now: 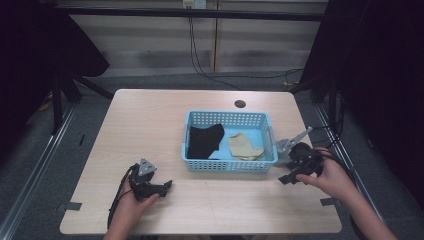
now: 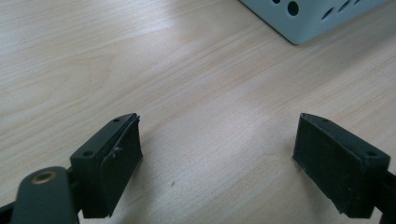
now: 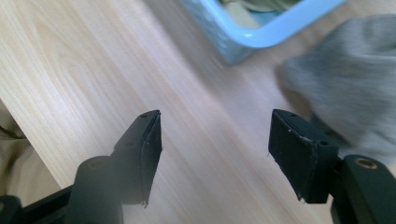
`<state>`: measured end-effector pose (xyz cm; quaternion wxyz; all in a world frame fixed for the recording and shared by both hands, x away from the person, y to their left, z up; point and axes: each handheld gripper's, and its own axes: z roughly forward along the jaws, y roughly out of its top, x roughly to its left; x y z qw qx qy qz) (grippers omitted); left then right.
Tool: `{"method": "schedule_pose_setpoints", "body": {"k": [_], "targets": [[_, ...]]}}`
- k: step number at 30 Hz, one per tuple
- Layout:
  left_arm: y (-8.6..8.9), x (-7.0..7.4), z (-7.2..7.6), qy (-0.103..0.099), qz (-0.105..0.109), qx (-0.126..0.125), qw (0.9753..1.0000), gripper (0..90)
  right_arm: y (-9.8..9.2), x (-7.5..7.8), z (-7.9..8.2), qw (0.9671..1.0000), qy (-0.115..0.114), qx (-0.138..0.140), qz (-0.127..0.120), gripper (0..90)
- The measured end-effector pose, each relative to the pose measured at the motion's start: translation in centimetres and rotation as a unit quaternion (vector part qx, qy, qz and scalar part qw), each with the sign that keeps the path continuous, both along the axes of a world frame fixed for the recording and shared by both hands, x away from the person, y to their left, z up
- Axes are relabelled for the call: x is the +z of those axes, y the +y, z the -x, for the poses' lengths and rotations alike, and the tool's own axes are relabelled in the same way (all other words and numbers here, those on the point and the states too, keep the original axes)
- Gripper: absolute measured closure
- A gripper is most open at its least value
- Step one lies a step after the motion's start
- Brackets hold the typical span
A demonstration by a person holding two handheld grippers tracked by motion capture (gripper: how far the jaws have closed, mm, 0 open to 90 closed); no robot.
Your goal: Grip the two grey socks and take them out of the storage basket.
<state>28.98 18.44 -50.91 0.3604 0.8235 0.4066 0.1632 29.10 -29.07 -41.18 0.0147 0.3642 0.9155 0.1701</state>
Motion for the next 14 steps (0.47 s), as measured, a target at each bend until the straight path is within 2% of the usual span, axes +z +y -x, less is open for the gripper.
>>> {"method": "schedule_pose_setpoints", "body": {"k": [3, 7, 11, 13, 14], "targets": [[0.0, 0.0, 0.0, 0.0, 0.0, 0.001, 1.0, 14.5, 0.7, -1.3, 1.0, 0.9999, -0.004, 0.002, -0.013, 33.5], [0.0, 0.0, 0.0, -0.001, 0.0, 0.002, 1.0, 14.5, 1.3, -3.1, 2.1, 0.9998, -0.015, 0.001, -0.014, 31.1], [0.0, 0.0, 0.0, 0.0, 0.0, 0.002, 1.0, 14.5, 1.3, -4.2, 2.7, 0.9984, -0.022, -0.01, -0.05, 30.6], [0.1, 0.0, 0.0, 0.0, -0.003, 0.0, 1.0, 14.5, 1.4, -4.4, 2.9, 0.9989, -0.014, -0.001, -0.044, 30.8], [0.0, 0.0, 0.0, 0.0, 0.0, 0.002, 1.0, 14.5, 1.3, -4.4, 3.0, 0.9985, -0.013, -0.008, -0.052, 30.8]]}}
